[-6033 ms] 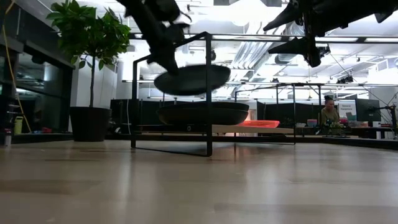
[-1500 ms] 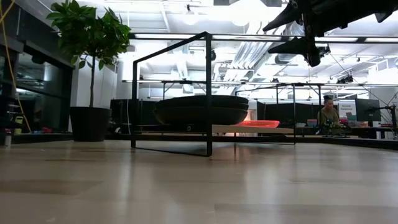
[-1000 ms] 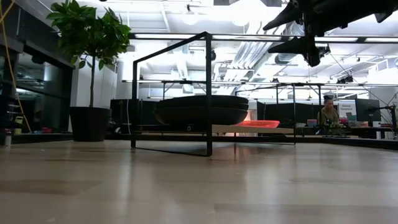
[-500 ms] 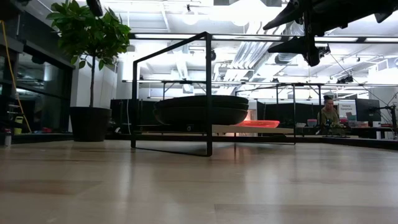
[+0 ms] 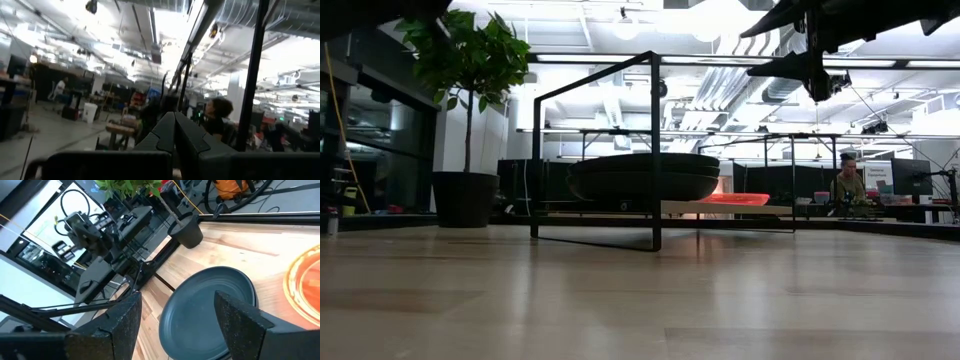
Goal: Place and stack plates onto a shelf
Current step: Return to Home Position
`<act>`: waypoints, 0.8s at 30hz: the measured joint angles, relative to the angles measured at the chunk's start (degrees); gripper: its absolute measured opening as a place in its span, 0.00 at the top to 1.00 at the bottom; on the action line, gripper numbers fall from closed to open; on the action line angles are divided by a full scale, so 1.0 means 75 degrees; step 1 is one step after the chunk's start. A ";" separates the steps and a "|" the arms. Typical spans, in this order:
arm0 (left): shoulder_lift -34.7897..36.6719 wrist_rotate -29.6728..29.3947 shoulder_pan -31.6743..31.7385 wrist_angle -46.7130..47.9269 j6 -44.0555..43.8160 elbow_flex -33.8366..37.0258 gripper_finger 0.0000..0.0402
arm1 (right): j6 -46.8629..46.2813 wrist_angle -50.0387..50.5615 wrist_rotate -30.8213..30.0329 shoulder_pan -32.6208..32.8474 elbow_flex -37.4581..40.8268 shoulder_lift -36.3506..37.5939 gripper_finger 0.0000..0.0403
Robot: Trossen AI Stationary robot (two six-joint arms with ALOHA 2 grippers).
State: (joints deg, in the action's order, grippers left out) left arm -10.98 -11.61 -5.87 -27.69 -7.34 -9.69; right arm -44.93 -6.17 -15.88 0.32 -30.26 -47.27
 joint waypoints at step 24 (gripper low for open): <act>0.1430 -0.0392 0.0255 0.2833 -0.0818 0.1200 1.00 | 0.0442 -0.0003 0.1356 0.0012 0.0000 0.0053 0.42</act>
State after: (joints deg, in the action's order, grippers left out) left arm -0.26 -14.55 -3.96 -6.44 -13.47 -0.69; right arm -41.62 -6.19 -5.71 0.40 -30.26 -46.87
